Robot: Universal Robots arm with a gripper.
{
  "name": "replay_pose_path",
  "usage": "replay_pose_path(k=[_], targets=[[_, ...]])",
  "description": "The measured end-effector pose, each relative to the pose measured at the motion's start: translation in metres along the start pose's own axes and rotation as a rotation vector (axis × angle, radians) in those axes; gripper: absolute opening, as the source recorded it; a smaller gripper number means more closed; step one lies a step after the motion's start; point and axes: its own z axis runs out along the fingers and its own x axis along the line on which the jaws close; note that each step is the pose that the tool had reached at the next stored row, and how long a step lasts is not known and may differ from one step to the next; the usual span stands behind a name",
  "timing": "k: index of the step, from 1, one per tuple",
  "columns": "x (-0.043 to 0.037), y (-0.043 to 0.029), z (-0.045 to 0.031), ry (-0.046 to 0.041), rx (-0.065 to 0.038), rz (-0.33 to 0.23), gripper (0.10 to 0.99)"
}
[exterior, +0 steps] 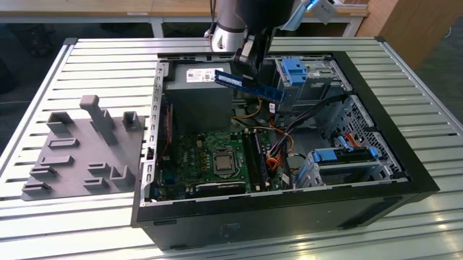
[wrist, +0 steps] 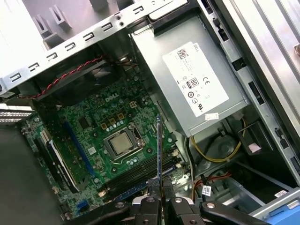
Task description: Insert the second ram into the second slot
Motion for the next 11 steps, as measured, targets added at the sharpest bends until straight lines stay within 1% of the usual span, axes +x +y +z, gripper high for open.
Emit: replay_pose_path(k=[6, 11], targets=[[0.0000, 0.0000, 0.0001, 0.0021, 0.002, 0.063, 0.141], [0.0000, 0.0000, 0.0002, 0.0022, 0.003, 0.113, 0.141]])
